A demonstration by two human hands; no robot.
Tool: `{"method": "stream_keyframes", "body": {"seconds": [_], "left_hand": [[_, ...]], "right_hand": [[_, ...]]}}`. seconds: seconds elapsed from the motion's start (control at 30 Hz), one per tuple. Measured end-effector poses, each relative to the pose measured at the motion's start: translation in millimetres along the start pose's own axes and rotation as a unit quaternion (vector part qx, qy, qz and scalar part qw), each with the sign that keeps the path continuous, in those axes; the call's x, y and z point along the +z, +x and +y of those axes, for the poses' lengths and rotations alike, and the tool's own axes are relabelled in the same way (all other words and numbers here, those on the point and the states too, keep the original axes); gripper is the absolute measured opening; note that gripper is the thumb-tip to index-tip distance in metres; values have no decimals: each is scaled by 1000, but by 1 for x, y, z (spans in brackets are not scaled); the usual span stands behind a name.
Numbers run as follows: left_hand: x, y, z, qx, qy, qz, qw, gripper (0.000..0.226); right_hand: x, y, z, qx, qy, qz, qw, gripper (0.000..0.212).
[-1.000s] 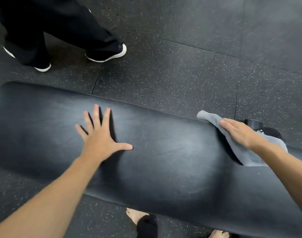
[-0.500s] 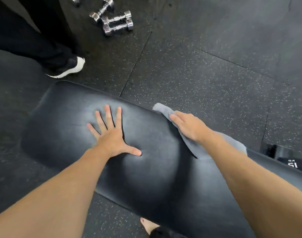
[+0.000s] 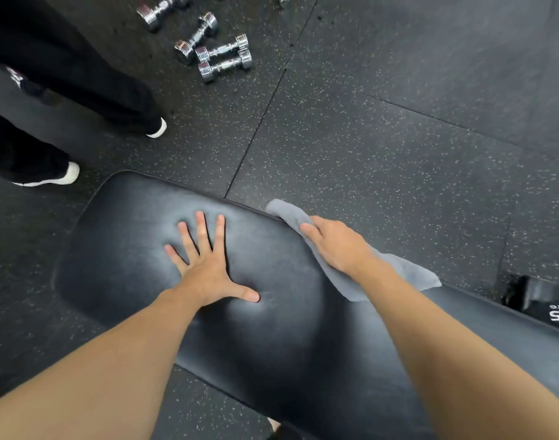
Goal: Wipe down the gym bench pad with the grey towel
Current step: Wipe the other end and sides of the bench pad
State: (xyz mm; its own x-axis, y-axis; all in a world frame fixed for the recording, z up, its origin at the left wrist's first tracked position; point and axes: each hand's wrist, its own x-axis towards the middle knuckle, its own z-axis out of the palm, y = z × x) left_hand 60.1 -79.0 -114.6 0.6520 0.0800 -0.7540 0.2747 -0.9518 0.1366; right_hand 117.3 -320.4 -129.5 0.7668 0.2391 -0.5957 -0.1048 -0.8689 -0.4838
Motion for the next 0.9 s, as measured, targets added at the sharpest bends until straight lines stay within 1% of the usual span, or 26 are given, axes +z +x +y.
{"method": "stream_keyframes", "body": {"seconds": [0.07, 0.17, 0.23, 0.3, 0.43, 0.53, 0.6, 0.7, 0.73, 0.8, 0.87, 0.9], "left_hand": [[3, 1, -2, 4, -1, 7, 1000, 170], [6, 3, -3, 6, -6, 16, 1000, 171], [8, 4, -4, 12, -6, 24, 1000, 171], [9, 5, -5, 16, -8, 27, 999, 171], [12, 8, -12, 37, -13, 41, 998, 170], [14, 9, -16, 66, -17, 49, 996, 165], [13, 7, -24, 96, -17, 69, 993, 157], [1, 6, -57, 145, 17, 135, 980, 136], [-7, 6, -75, 133, 25, 159, 978, 132], [-28, 10, -115, 47, 18, 182, 982, 136], [-45, 20, -152, -46, -13, 170, 984, 147], [-49, 25, -166, -66, -36, 161, 984, 151]], "right_hand": [[-8, -19, 35, 25, -11, 12, 1000, 43], [-19, -46, 77, 80, -3, 32, 996, 44], [-21, -57, 89, 112, -5, 44, 993, 43], [-17, -55, 87, 127, -21, 46, 991, 46], [-6, -34, 58, 149, -26, 61, 987, 48], [3, -13, 19, 136, -23, 62, 988, 48], [13, 7, -17, 111, -27, 55, 992, 47], [28, 46, -80, 65, -39, 43, 996, 46], [34, 61, -102, 50, -41, 39, 997, 45], [46, 89, -147, 19, -42, 32, 998, 44], [59, 117, -196, -16, -46, 21, 999, 45], [65, 130, -220, -35, -50, 15, 998, 44]]}}
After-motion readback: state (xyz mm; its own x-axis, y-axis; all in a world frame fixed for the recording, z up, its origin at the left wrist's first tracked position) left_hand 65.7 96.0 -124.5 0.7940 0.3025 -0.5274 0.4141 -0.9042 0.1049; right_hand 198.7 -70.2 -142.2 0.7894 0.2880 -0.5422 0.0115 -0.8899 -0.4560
